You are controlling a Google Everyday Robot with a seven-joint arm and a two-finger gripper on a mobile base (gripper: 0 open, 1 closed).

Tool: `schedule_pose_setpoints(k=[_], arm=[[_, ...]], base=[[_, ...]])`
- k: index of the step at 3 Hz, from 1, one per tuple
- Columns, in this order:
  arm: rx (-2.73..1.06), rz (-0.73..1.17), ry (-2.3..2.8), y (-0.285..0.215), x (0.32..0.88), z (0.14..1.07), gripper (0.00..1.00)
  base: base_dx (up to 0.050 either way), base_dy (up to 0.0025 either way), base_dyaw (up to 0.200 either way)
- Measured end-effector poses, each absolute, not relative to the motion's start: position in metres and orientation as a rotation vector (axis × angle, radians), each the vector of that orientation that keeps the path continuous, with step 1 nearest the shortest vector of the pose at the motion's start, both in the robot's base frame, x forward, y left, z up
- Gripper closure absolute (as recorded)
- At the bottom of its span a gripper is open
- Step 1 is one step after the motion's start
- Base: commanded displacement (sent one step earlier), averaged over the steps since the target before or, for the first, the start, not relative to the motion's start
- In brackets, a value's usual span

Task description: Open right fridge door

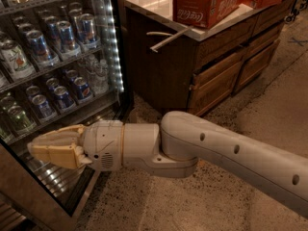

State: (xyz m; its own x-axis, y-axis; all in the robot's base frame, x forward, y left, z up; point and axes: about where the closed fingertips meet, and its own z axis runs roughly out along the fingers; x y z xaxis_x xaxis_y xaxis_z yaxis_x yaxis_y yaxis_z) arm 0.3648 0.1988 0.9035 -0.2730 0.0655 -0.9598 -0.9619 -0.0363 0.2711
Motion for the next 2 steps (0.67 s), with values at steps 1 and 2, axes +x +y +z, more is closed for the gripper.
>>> schedule_pose_setpoints(k=[1, 2], arm=[[-1.028, 1.508, 1.283, 0.206, 0.311, 0.921, 1.0], [-1.008, 1.601, 1.235, 0.22, 0.239, 0.924, 1.0]], base=[[0.0, 0.0, 0.0], [-0.05, -0.00007, 0.0]])
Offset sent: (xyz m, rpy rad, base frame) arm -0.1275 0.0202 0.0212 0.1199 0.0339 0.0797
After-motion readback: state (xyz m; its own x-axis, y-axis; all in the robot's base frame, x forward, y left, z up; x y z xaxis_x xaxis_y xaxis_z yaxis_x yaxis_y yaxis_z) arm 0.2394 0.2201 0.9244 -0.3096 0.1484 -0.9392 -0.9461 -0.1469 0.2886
